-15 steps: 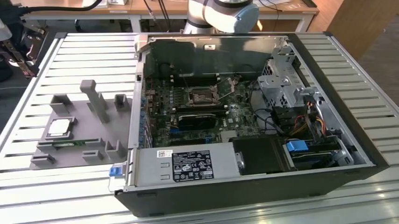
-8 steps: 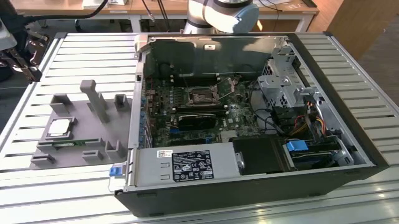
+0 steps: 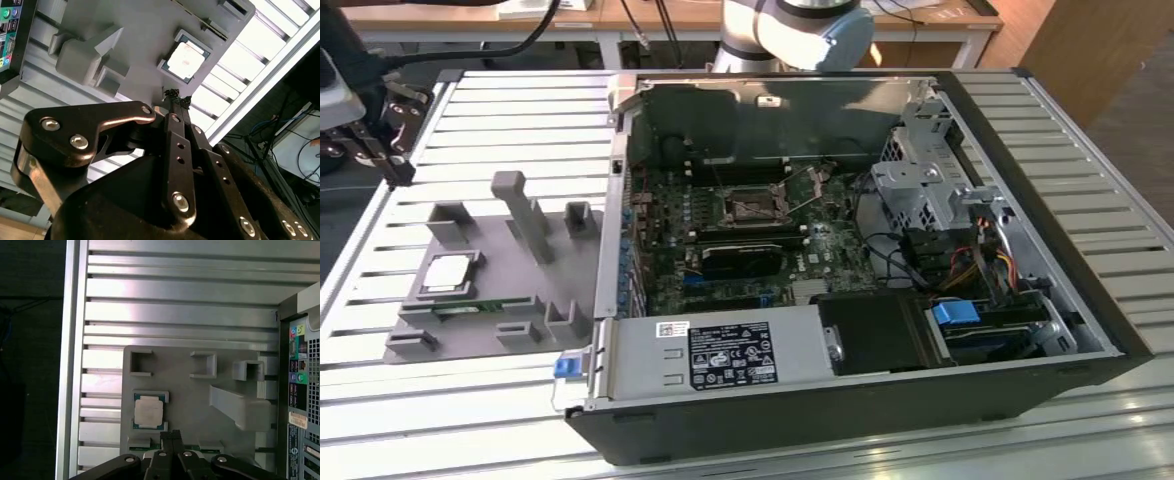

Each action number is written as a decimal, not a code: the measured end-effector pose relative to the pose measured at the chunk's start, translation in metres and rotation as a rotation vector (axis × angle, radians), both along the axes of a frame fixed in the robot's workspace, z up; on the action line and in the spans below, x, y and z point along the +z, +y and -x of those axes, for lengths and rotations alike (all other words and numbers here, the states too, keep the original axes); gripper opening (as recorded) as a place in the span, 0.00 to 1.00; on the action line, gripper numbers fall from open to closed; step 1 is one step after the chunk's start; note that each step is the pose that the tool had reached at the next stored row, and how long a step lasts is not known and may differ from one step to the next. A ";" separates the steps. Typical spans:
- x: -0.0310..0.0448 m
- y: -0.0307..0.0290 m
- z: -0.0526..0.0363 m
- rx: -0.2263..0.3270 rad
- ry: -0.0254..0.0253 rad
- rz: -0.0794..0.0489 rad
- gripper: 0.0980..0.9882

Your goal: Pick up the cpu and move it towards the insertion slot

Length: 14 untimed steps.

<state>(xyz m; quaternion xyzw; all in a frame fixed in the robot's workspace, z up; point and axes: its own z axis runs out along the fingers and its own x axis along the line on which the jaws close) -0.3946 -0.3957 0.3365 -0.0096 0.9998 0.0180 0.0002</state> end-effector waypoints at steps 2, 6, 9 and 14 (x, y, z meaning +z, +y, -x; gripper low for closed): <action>-0.0038 0.0000 0.0007 0.000 0.0000 0.000 0.00; -0.0109 -0.0001 0.0023 0.000 0.0001 0.000 0.00; -0.0164 -0.0009 0.0034 0.000 0.0001 0.000 0.00; -0.0255 -0.0017 0.0054 0.000 0.0000 0.000 0.00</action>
